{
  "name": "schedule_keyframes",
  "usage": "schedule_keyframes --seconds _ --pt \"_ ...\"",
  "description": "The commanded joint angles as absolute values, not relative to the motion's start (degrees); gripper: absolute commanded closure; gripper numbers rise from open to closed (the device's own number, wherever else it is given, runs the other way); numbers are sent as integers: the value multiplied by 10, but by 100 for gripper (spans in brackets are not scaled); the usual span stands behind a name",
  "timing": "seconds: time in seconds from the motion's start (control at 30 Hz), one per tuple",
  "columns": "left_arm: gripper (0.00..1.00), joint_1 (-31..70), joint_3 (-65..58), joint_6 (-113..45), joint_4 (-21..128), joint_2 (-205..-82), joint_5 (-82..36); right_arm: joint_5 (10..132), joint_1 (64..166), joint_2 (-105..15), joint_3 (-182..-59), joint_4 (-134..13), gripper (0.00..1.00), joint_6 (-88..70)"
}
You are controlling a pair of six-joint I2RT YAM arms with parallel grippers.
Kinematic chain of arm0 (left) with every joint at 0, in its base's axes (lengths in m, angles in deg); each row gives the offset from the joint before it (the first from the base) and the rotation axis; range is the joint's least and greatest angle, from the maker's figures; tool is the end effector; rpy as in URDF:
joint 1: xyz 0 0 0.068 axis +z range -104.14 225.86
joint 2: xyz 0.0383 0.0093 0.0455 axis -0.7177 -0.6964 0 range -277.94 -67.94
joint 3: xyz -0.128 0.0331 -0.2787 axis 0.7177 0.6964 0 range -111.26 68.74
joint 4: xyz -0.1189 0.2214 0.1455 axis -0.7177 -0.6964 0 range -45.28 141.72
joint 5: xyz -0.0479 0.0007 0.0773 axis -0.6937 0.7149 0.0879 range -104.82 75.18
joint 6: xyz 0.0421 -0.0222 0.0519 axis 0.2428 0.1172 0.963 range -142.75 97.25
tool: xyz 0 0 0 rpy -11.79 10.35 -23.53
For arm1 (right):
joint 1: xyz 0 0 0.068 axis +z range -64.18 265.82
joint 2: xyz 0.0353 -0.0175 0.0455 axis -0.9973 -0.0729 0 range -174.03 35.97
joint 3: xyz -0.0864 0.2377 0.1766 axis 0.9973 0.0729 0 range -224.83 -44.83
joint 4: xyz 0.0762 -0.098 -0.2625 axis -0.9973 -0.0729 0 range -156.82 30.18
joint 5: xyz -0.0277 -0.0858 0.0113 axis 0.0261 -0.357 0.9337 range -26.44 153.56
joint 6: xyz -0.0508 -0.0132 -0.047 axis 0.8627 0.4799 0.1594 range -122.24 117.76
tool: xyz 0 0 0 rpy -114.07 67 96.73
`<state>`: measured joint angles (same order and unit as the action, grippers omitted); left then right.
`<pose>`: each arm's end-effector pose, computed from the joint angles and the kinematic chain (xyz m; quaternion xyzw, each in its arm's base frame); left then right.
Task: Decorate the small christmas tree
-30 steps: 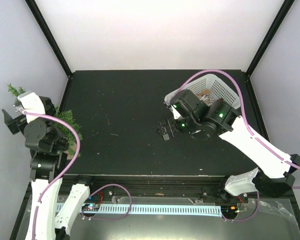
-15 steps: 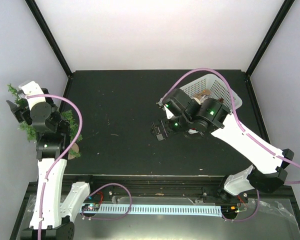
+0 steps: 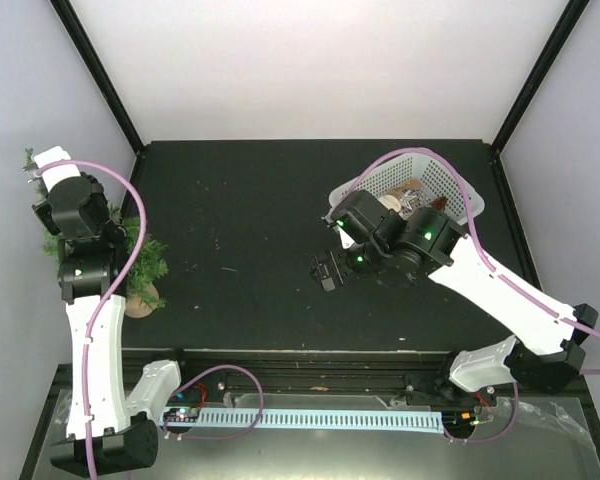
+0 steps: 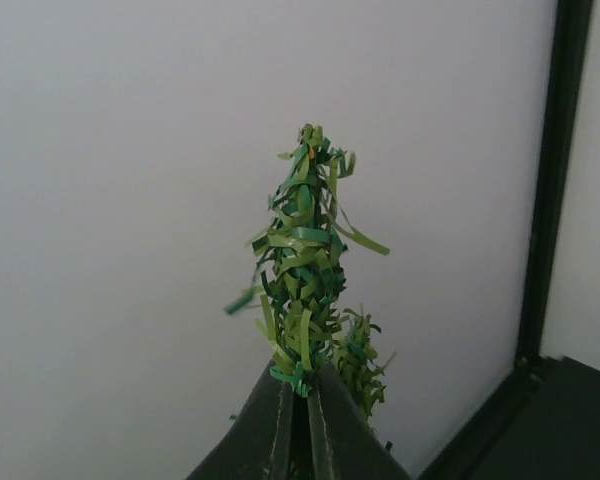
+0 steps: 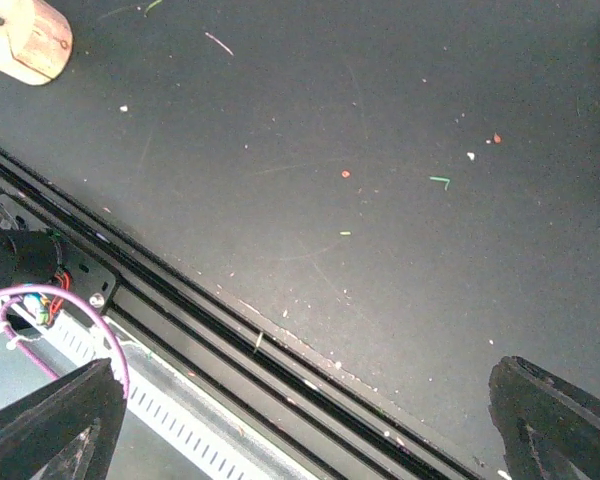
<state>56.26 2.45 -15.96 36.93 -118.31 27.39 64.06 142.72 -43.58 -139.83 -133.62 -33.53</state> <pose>0.1833 0.0731 0.4806 -0.2776 0.6447 0.3488 0.6210 0.1547 0.2384 0.4284 -0.2144 0.9379 0.1928 0.1930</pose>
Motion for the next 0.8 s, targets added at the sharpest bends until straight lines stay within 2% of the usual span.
schedule_keyframes --seconds 0.0,0.13,0.33,0.53,0.77 --pt "99 563 -44 -190 290 -1179 190 633 1431 -409 -1362 -1314 0 -353" --pt "98 547 -102 -173 228 -1185 103 632 1430 -400 -1339 -1298 0 -360" --pt "98 515 -179 -159 165 -1201 -105 618 1430 -398 -1329 -1288 0 -362" --pt "99 501 -228 -129 159 -1264 -312 585 1430 -393 -1325 -1288 0 -379" --pt "98 501 -261 -152 231 -1365 -546 560 1430 -364 -1306 -1288 0 -430"
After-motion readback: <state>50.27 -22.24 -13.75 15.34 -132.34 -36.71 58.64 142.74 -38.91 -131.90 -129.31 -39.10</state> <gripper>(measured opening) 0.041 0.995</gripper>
